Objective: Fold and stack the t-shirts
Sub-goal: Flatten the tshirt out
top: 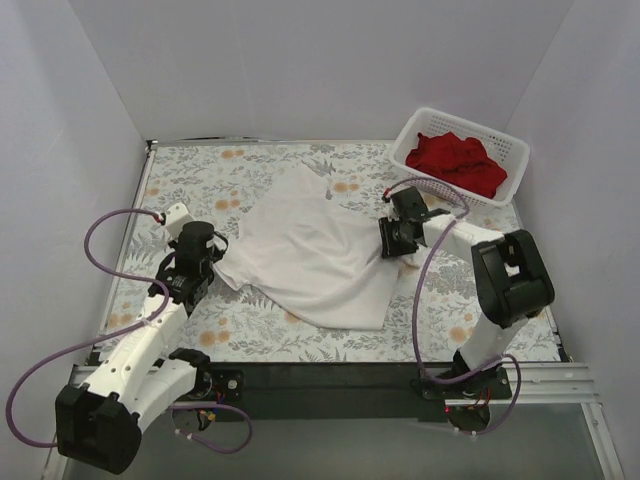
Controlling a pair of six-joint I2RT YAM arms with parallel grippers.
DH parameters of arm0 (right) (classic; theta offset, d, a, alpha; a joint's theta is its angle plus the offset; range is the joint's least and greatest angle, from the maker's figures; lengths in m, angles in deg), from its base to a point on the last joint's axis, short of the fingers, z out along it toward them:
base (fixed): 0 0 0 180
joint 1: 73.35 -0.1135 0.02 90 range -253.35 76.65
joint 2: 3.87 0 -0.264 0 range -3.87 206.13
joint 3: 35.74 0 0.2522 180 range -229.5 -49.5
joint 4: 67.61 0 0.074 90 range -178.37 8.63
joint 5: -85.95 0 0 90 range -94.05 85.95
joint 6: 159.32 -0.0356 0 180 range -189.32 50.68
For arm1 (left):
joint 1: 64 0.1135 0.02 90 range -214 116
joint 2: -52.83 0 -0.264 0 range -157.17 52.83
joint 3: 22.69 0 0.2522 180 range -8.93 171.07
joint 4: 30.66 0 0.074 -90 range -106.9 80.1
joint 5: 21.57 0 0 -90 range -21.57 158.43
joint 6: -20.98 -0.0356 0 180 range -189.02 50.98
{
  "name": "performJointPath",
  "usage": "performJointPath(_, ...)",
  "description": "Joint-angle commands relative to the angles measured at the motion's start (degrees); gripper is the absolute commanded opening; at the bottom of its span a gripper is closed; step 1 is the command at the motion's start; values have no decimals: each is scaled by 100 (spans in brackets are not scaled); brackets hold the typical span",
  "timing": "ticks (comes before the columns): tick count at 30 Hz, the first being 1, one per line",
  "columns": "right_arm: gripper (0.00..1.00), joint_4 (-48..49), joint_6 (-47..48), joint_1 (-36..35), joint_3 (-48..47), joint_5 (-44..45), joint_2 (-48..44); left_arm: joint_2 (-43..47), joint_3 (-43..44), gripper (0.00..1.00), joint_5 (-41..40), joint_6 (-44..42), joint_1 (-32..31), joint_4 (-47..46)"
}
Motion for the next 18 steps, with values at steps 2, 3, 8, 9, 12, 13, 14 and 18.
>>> performJointPath(2, 45, 548, 223, 425, -2027, 188, 1804, -413, 303, 0, -44, -131, 41, -495)
performJointPath(3, 47, 461, 337, 434, -2535, 258, 2121, -475, 312, 0, -18, -131, 50, -548)
performJointPath(8, 52, 108, 689, 216, -2972, 108, 1696, -871, 331, 0, 307, -61, 76, -759)
performJointPath(9, 54, 108, 821, 154, -2614, 144, 1302, -863, 278, 0, 342, -61, 76, -820)
performJointPath(12, 55, 117, 753, -224, -1517, 179, 281, -810, 269, 0, 431, -61, 76, -847)
performJointPath(13, 55, 117, 665, -329, -1242, 292, -121, -793, 260, 0, 422, -69, 76, -847)
performJointPath(14, 56, 152, 420, -365, -778, 320, -317, -784, 251, 0, 413, -78, 76, -839)
performJointPath(18, 56, 275, 49, -357, 103, 443, -1170, -722, 198, 0, 448, -87, 76, -812)
